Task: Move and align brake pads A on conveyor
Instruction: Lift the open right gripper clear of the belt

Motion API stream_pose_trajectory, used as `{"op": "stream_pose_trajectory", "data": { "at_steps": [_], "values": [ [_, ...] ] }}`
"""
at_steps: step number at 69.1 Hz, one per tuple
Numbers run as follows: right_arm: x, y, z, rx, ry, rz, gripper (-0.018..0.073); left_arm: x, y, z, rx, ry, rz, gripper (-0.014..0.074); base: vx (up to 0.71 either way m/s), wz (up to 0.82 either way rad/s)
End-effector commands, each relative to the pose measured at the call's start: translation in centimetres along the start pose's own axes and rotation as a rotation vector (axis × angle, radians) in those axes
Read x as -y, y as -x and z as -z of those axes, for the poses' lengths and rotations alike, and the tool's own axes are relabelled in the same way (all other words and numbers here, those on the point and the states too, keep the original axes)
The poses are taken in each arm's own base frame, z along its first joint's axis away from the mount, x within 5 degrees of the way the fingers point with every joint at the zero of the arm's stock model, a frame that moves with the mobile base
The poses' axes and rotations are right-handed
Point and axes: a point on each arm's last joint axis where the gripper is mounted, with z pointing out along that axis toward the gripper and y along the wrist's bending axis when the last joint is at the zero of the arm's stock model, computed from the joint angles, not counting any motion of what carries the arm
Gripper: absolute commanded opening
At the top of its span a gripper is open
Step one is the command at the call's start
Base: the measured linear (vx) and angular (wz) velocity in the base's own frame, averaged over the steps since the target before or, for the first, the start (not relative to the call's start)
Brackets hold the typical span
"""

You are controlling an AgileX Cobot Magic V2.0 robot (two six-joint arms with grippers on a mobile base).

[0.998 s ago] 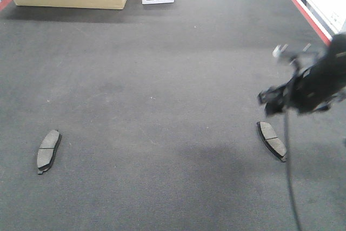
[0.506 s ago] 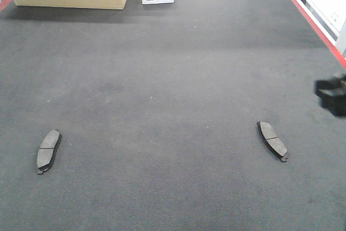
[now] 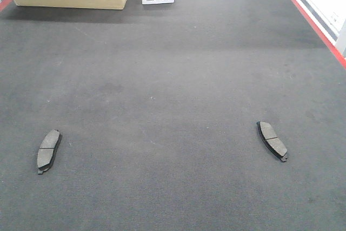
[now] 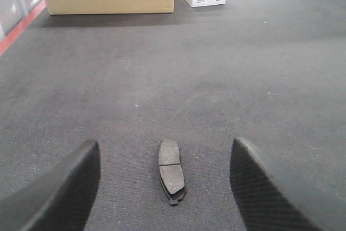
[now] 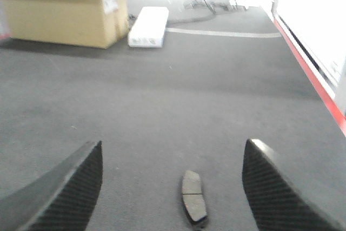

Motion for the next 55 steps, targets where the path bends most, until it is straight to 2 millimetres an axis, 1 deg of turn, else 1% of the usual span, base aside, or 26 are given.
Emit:
{"op": "stream_pose_trajectory", "data": {
  "at_steps": [1,8,55],
  "values": [
    [0.05,0.43,0.27,0.098,-0.014,0.010,0.0507,0.10,1.29,0.18,0.081,-0.011,0.006,0.0481,0.00,0.00],
    [0.17,0.09,0.01,0.110,-0.026,0.015,0.0498,0.10,1.29,0.18,0.081,-0.011,0.006,0.0481,0.00,0.00],
    [0.16,0.05,-0.01,0.105,-0.025,0.014,0.0496,0.10,1.29,0.18,0.081,-0.011,0.006,0.0481,0.00,0.00]
  ]
}}
